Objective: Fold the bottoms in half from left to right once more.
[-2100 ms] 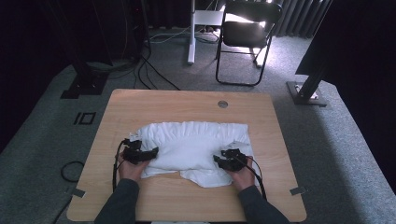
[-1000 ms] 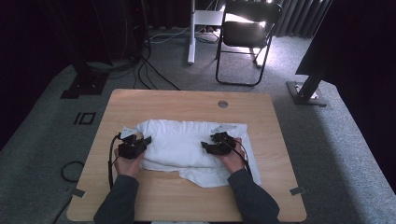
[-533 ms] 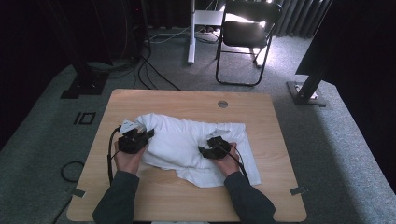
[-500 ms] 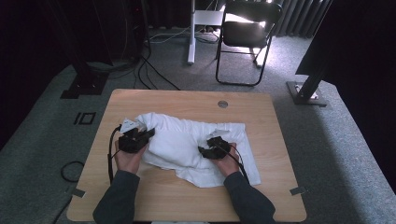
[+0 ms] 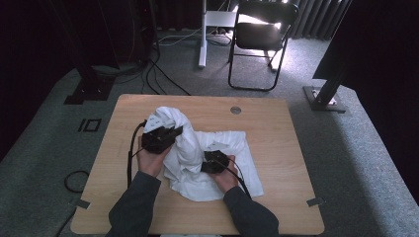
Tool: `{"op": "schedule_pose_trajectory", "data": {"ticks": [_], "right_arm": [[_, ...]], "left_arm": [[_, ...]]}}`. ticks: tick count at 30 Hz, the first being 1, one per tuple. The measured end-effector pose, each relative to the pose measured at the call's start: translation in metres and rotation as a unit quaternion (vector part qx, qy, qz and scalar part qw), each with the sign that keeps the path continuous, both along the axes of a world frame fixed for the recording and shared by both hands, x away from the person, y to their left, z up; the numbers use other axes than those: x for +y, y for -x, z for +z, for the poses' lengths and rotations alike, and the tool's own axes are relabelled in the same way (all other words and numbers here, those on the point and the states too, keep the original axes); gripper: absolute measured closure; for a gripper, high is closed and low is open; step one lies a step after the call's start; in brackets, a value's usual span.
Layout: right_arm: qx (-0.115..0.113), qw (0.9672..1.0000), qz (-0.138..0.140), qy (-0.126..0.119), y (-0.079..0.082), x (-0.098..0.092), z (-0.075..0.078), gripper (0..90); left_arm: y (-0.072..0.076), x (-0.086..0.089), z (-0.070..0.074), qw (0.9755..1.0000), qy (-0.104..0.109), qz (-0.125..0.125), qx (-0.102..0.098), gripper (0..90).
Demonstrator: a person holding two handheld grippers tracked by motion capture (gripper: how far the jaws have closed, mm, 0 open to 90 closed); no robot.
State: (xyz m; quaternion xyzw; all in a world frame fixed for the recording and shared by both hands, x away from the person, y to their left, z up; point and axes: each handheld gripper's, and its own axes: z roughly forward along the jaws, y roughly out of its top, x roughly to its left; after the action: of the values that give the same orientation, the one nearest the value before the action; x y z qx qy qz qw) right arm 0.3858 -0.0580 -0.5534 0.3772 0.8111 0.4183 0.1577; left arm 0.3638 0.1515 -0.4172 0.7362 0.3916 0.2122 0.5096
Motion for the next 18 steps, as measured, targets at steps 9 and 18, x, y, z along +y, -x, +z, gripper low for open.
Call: {"op": "schedule_pose_trajectory", "data": {"ticks": [9, 18], "right_arm": [[0.012, 0.9989, 0.043, -0.013, 0.007, -0.009, 0.022, 37.1], [0.028, 0.9986, -0.013, 0.042, 0.008, -0.059, 0.012, 29.8]], "left_arm": [[-0.001, -0.008, -0.012, 0.9998, -0.016, -0.01, 0.006, 84.5], [0.001, -0.014, -0.019, 0.9995, -0.017, -0.023, 0.014, 84.5]]}}
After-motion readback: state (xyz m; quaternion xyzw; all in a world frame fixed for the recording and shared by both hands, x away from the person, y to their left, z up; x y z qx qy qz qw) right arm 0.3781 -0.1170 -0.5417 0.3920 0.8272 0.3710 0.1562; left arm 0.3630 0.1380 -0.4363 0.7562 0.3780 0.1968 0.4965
